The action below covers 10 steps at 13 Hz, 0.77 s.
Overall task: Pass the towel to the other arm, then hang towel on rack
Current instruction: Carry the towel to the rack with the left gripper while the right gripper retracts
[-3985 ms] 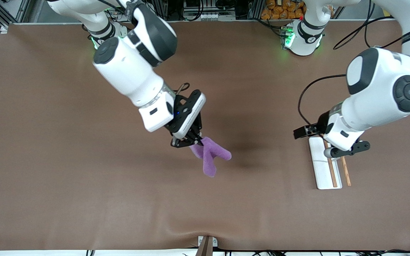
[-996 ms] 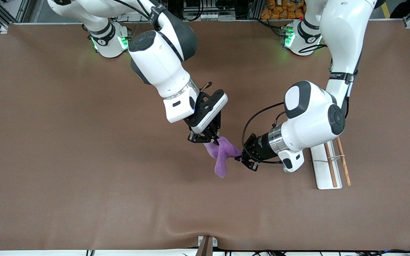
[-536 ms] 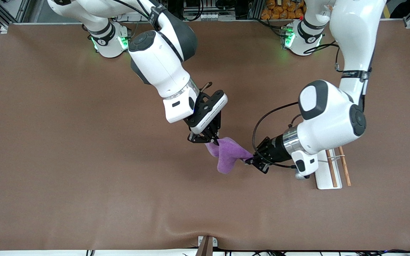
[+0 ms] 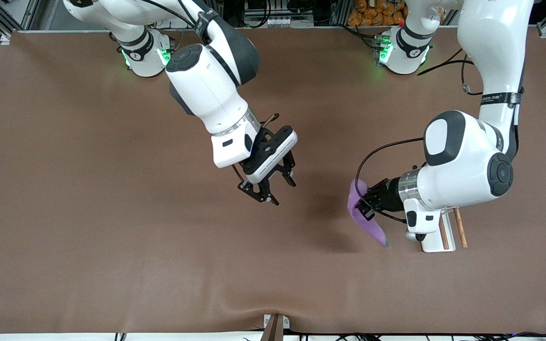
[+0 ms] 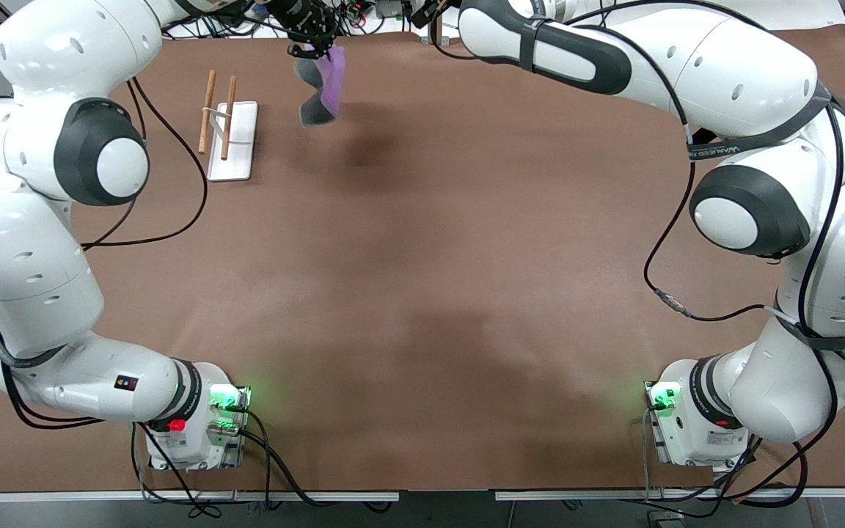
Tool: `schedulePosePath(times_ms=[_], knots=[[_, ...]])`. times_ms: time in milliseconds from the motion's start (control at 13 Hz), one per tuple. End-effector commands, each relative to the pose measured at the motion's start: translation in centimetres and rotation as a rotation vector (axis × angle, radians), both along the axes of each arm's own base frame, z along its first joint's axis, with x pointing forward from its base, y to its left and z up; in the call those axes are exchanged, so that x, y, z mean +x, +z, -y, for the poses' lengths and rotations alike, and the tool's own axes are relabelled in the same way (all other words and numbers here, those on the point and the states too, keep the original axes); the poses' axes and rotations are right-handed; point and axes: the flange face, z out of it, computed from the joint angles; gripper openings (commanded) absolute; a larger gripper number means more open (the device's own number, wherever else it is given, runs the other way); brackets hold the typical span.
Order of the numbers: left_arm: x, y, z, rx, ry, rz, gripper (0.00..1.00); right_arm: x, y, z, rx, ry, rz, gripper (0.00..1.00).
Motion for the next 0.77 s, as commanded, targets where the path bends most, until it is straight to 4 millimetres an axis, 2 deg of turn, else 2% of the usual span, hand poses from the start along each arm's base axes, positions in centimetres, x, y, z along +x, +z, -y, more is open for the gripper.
schedulePosePath(times_ms=[0, 77, 230, 460, 536, 690], knots=[[-0.9, 0.5, -3.3, 0.067, -0.146, -0.008, 0.0, 0.7, -0.8, 1.6, -0.012, -0.035, -0.026, 1.0], [-1.0, 0.7, -4.3, 0.112, -0.21, 0.013, 0.0, 1.0, -1.1, 2.8, -0.023, -0.049, -0.04, 1.0], [-1.2, 0.8, -6.2, 0.184, -0.324, 0.027, 0.0, 1.8, -0.9, 7.3, -0.068, -0.097, -0.103, 1.0], [-0.9, 1.1, -9.5, 0.273, -0.533, 0.084, 0.0, 3.1, 0.8, 16.0, -0.167, -0.177, -0.275, 1.0], [-0.8, 1.1, -10.0, 0.287, -0.599, 0.1, 0.0, 3.4, 1.5, 18.8, -0.187, -0.206, -0.315, 1.0], [-0.3, 1.1, -12.6, 0.33, -0.694, 0.119, 0.0, 3.9, 2.4, 24.6, -0.212, -0.275, -0.398, 1.0]])
